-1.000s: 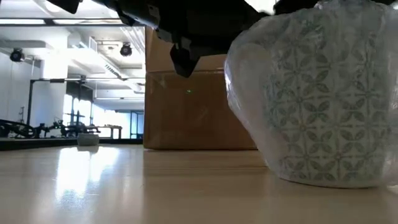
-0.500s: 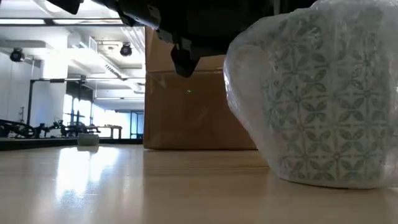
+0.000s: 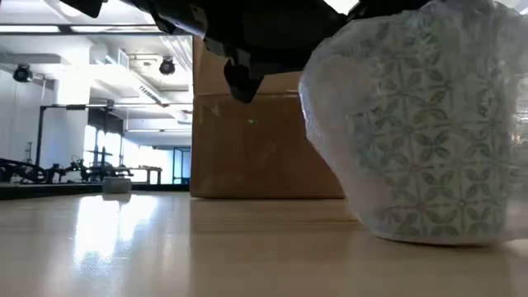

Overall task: Wrap mug
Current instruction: Wrap the white mug in bubble wrap, then put the wrapped white mug into the box

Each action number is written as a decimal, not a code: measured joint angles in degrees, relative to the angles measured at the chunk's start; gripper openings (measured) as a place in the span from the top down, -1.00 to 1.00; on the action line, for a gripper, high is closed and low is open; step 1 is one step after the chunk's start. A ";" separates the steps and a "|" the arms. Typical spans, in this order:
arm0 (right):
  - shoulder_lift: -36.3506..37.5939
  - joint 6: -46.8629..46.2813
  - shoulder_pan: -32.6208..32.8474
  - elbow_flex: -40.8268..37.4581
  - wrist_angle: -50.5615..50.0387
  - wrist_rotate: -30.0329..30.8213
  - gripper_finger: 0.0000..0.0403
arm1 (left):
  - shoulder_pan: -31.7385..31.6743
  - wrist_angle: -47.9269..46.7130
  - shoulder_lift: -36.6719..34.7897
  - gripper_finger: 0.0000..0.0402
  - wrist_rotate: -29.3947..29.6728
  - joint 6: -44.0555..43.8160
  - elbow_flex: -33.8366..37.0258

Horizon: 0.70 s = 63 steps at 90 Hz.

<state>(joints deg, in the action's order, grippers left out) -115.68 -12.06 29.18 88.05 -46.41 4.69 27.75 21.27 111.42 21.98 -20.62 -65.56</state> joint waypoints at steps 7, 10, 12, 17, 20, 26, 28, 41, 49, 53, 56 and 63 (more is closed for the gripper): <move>0.00 0.46 -0.10 0.02 -0.59 -2.25 1.00 | -0.01 0.22 0.04 0.89 -0.05 -0.01 0.00; 0.19 0.56 -0.10 0.02 -1.08 -2.80 1.00 | -0.02 0.23 0.04 0.89 -0.07 -0.01 0.00; 0.42 0.50 -0.10 0.02 -1.43 -2.94 1.00 | -0.02 0.26 0.04 0.89 -0.07 -0.02 -0.02; 1.49 -0.56 -0.05 -0.15 -2.22 -3.00 1.00 | -0.04 0.38 0.07 0.89 -0.14 -0.02 -0.04; 2.56 -1.17 0.03 -0.26 -2.48 -2.65 1.00 | -0.04 0.36 0.07 0.89 -0.14 -0.02 -0.07; 4.65 -2.14 0.09 -0.48 -2.76 -2.52 1.00 | -0.05 0.35 0.07 0.89 -0.13 -0.02 -0.07; 5.51 -2.44 0.09 -0.57 -3.04 -2.81 1.00 | -0.07 0.32 0.07 0.89 -0.15 -0.01 -0.07; 11.30 -5.51 0.29 -0.58 -3.86 -3.41 1.00 | -0.05 0.29 0.07 0.89 -0.10 -0.02 -0.07; 13.37 -9.28 0.51 -0.50 -3.99 -3.26 1.00 | -0.07 0.34 0.07 0.89 -0.09 -0.02 -0.05; 13.78 -10.64 0.55 -0.50 -4.19 -3.09 1.00 | -0.07 0.39 0.07 0.89 -0.08 -0.01 -0.04; 13.99 -10.98 0.65 -0.50 -4.28 -3.10 0.98 | -0.07 0.40 0.07 0.89 -0.07 -0.02 -0.04; 14.16 -11.01 0.94 -0.50 -4.33 -4.16 0.89 | -0.07 0.51 0.07 0.89 -0.09 -0.02 -0.04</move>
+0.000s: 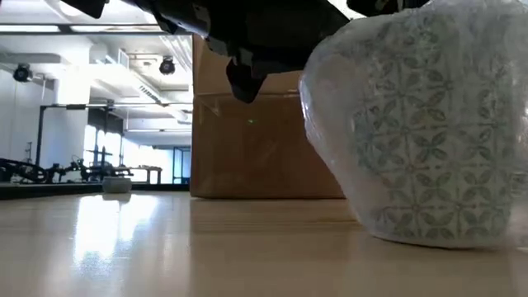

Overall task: Wrap mug
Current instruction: Put the wrapped white mug into the box

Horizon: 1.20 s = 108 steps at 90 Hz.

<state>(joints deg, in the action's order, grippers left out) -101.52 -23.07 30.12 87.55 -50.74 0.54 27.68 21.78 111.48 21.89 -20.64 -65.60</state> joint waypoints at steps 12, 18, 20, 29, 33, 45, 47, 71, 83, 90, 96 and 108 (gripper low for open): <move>-1.64 0.05 1.53 0.08 0.83 -1.48 0.57 | 0.00 0.06 0.00 0.89 0.00 0.00 0.00; -2.81 0.16 2.48 0.08 1.53 -1.46 0.37 | 0.00 0.08 0.00 0.89 0.00 0.00 0.00; -3.15 0.44 2.79 0.08 1.91 -1.44 0.30 | 0.00 0.09 0.00 0.89 0.00 0.02 0.00; -4.80 1.58 3.53 0.15 2.38 -1.42 0.04 | 0.00 0.09 0.00 0.89 0.00 0.00 0.01; -5.58 1.58 3.52 0.15 2.45 -1.42 -0.05 | 0.00 0.07 0.00 0.89 0.02 0.00 0.02; -7.31 1.86 3.41 0.26 3.49 -0.51 -0.25 | 0.00 0.11 0.00 0.89 -0.01 0.00 0.02; -7.75 2.04 3.41 0.28 3.60 -0.23 -0.27 | 0.00 0.09 0.00 0.89 0.00 0.00 0.02; -12.44 4.40 3.26 0.47 3.78 1.48 0.03 | 0.00 0.97 0.00 0.89 -0.17 0.00 0.02; -12.87 4.48 3.24 0.50 3.84 0.82 0.52 | 0.07 1.23 -0.54 0.89 -0.16 0.40 0.13; -12.62 4.50 3.28 0.49 4.00 0.99 0.83 | 0.15 0.29 -2.02 0.89 -0.19 0.52 0.21; -12.03 4.65 3.30 0.31 3.42 0.85 0.89 | 0.31 0.18 -3.92 0.89 -0.45 0.54 0.24; -10.11 4.54 3.50 0.52 1.41 0.60 0.84 | 1.22 -3.32 -9.55 0.89 -0.57 0.66 0.17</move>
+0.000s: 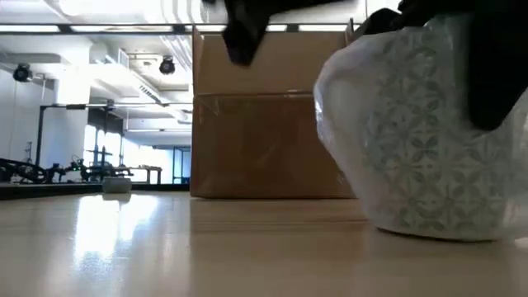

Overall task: Wrap mug
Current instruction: Put the wrapped white mug into the box

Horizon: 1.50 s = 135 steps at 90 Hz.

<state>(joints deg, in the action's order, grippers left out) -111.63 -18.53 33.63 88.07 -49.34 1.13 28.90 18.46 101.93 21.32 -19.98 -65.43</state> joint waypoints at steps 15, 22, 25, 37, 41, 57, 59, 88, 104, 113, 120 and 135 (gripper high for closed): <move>4.84 0.79 0.02 1.53 0.72 0.24 0.89 | 1.22 -8.53 -7.87 0.89 0.04 0.07 -0.04; 6.81 1.94 -0.01 2.13 0.36 0.53 0.89 | 2.01 -14.14 -11.50 0.89 0.34 -0.82 -0.11; 7.82 2.60 -0.04 2.45 0.36 0.94 0.89 | 2.25 -16.17 -12.61 0.89 0.44 -1.54 -0.11; 12.97 6.37 -1.05 4.87 0.80 3.52 0.89 | 3.79 -24.09 -16.25 0.89 0.79 -4.72 -0.09; 14.62 7.59 -1.62 5.94 0.88 4.67 0.89 | 4.63 -25.95 -16.94 0.89 1.96 -5.21 -0.09; 19.97 14.78 -5.56 11.75 2.33 10.74 0.89 | 6.35 -30.75 -18.05 0.89 7.46 -6.34 -0.09; 20.52 15.96 -6.27 12.58 2.84 11.40 0.89 | 6.37 -30.75 -18.06 0.89 7.82 -6.42 -0.09; 19.53 24.69 -25.30 29.04 8.35 12.64 0.89 | 6.30 -32.07 -17.97 0.89 8.24 -6.33 0.35; 14.39 22.04 -39.10 34.77 7.34 9.89 0.89 | 6.30 -32.21 -17.83 0.89 8.32 -6.60 0.35; 10.60 14.11 -45.98 36.80 6.42 5.62 0.89 | 6.30 -32.36 -17.39 0.89 8.35 -7.13 0.35; 7.66 9.47 -50.07 37.62 4.51 2.65 0.89 | 6.26 -32.62 -16.85 0.89 8.35 -7.42 0.37; 1.94 2.17 -55.33 37.84 0.22 -1.46 0.89 | 6.26 -32.85 -15.64 0.89 8.31 -7.53 0.39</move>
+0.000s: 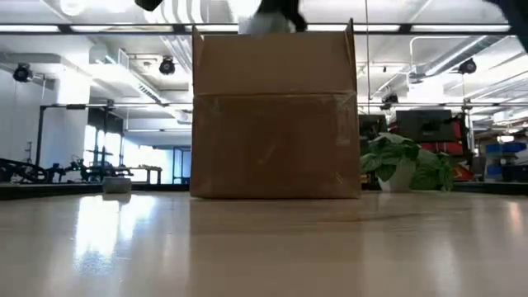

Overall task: Wrap mug
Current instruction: Put the wrapped white mug into the box

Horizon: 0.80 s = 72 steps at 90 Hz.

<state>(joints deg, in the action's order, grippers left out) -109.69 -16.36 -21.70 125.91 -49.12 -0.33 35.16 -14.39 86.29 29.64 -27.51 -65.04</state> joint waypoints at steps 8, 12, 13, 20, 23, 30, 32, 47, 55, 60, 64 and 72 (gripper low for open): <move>-2.16 -2.72 -1.09 0.00 -1.47 -1.66 0.89 | 0.00 0.00 0.60 0.89 -0.06 -0.01 0.00; -3.06 -3.67 -1.36 0.00 -2.36 -3.11 0.89 | 0.00 0.00 0.70 0.89 -0.12 -0.02 0.00; -3.26 -3.69 -1.37 0.00 -2.50 -3.32 0.89 | 0.00 0.00 0.73 0.89 -0.14 -0.02 0.00; -4.42 -3.91 -1.21 0.00 -2.73 -3.62 0.89 | 0.00 0.12 0.76 0.89 -0.14 -0.20 0.00; -4.80 -3.94 -0.97 0.00 -3.11 -3.82 0.89 | 0.00 0.22 0.76 0.89 -0.14 -0.28 0.00; -5.16 -4.31 -0.82 0.00 -4.37 -3.91 0.89 | 0.00 0.43 0.76 0.89 -0.16 -0.48 0.00; -5.34 -4.50 -0.80 0.00 -4.78 -3.95 0.89 | 0.00 0.50 0.76 0.89 -0.16 -0.48 0.00; -6.65 -4.19 -1.09 -0.62 -11.57 -1.51 0.89 | 0.00 0.88 0.76 0.89 -0.16 -0.50 0.00; -7.94 -3.81 -1.14 -1.13 -13.75 -1.25 0.89 | 0.00 1.54 0.76 0.89 -0.16 -0.44 0.00; -8.64 -3.82 -1.08 -1.20 -13.73 -0.95 0.89 | 0.00 1.91 0.76 0.89 -0.16 -0.43 0.00; -9.20 -3.80 -1.06 -1.16 -13.54 -1.04 0.89 | 0.00 1.89 0.76 0.89 -0.16 -0.40 0.00; -10.63 -3.80 -0.97 -1.11 -13.36 -0.94 0.89 | 0.00 1.98 0.76 0.89 -0.16 -0.36 0.00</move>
<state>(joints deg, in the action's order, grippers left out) -120.32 -20.16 -22.67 124.80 -62.48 -1.26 35.16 -12.41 87.05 29.47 -27.86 -65.04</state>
